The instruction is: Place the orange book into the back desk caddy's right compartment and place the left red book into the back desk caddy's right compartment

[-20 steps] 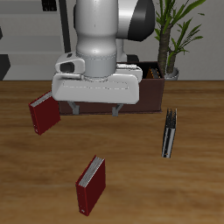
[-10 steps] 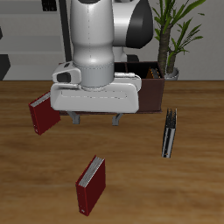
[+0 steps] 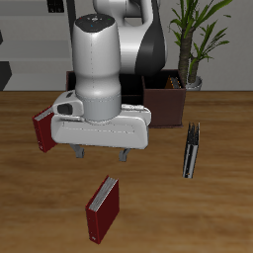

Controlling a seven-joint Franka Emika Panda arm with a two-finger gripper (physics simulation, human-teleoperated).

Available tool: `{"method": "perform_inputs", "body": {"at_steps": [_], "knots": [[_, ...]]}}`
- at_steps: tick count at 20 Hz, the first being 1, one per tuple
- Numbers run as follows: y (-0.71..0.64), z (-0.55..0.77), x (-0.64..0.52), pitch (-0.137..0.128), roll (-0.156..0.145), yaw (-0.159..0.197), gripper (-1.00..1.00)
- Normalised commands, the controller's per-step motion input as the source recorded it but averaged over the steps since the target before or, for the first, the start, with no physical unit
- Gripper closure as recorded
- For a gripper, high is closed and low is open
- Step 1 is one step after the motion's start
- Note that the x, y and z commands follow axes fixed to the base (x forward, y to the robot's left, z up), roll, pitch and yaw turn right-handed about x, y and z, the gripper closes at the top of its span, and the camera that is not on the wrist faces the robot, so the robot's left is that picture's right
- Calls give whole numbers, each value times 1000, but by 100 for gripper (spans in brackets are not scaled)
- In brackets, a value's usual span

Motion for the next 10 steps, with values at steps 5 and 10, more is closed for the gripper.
{"method": "perform_inputs", "body": {"at_steps": [5,10], "knots": [[-133,-320,92,22,-5,-39,-100],[-53,-328,82,56,-4,-41,-100]]}}
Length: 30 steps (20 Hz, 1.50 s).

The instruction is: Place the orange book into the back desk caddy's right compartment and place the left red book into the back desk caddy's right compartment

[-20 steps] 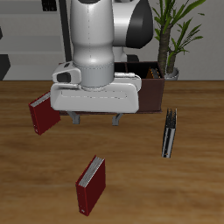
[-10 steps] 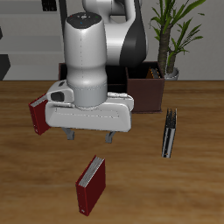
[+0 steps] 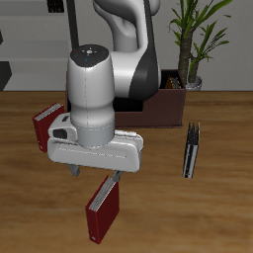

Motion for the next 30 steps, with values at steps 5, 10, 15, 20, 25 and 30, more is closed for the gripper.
{"method": "perform_inputs", "body": {"at_steps": [5,10,15,20,25,30], "knots": [[-48,-187,120,69,-6,-29,-100],[0,-18,102,61,4,-20,-100],[24,114,137,57,7,6,-100],[81,3,-51,-43,-3,-2,-100],[101,-337,50,18,7,-32,-100],[-36,-267,-30,11,-12,-10,-100]]}}
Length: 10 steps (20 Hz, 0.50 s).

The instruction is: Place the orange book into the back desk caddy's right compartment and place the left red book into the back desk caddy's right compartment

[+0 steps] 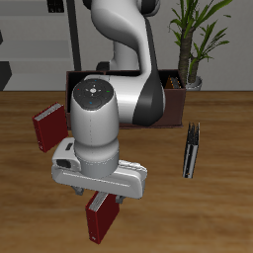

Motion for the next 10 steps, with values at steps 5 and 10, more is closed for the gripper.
{"method": "perform_inputs", "body": {"at_steps": [5,10], "knots": [[-76,-305,-24,16,-14,-19,-100],[-81,-282,-85,15,-16,-12,-100]]}}
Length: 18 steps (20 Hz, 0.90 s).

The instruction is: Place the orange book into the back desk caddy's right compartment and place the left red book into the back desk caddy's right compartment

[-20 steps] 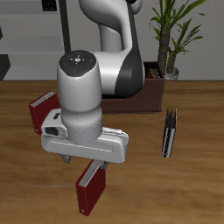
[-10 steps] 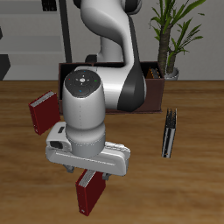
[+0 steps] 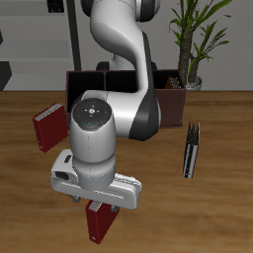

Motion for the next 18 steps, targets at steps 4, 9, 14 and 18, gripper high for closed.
{"method": "perform_inputs", "body": {"at_steps": [4,9,14,18], "knots": [[-2,-387,-22,60,16,3,100],[2,-162,-90,31,-12,-22,100],[32,236,-198,5,-5,15,100],[96,764,-353,-49,-22,17,100]]}}
